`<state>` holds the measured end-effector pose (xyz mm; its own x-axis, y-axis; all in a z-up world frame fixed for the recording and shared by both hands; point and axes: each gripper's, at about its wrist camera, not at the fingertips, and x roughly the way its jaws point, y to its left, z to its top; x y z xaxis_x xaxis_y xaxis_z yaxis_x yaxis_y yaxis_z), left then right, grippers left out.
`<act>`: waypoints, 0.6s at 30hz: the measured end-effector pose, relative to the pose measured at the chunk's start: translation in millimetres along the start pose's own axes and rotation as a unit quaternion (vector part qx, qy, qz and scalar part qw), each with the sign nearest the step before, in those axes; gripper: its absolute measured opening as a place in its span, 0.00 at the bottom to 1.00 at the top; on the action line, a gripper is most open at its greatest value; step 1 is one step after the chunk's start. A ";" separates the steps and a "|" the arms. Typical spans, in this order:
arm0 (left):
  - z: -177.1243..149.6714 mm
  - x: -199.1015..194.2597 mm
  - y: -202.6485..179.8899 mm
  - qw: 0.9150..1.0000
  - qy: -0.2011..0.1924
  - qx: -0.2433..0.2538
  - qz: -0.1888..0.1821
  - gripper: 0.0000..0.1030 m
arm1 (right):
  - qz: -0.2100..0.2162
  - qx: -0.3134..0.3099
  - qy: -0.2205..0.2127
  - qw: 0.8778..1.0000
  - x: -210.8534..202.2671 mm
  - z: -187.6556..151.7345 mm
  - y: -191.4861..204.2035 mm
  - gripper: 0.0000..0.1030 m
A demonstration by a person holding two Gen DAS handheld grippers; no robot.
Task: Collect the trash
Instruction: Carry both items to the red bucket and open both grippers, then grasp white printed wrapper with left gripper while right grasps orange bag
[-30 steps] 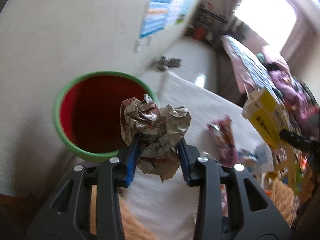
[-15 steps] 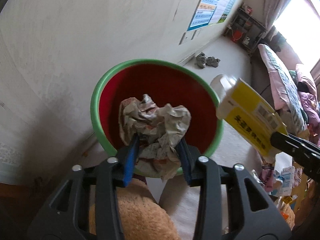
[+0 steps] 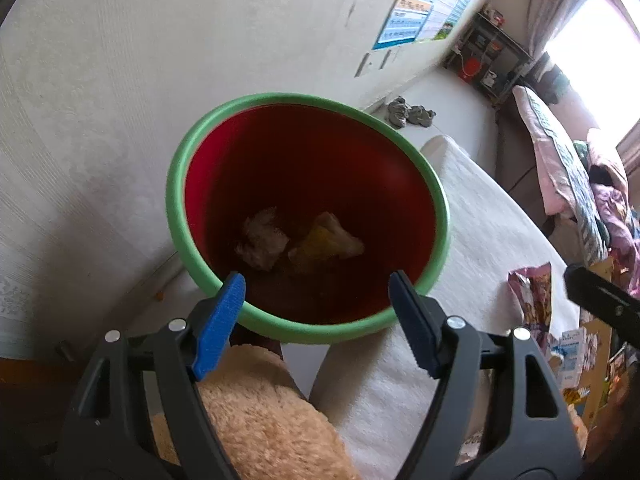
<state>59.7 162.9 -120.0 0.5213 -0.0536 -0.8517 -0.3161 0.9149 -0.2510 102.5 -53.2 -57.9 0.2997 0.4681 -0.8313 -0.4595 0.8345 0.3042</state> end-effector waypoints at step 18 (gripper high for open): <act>-40.3 -51.4 -114.7 0.983 -0.028 0.149 -0.101 0.70 | -0.091 0.013 -0.058 0.994 -120.8 -84.9 -84.2 0.63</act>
<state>37.1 44.6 -65.9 0.5954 -0.2319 -0.7693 0.0412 0.9650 -0.2590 34.0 -204.7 -22.6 0.4712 0.3372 -0.8150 -0.3670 0.9152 0.1664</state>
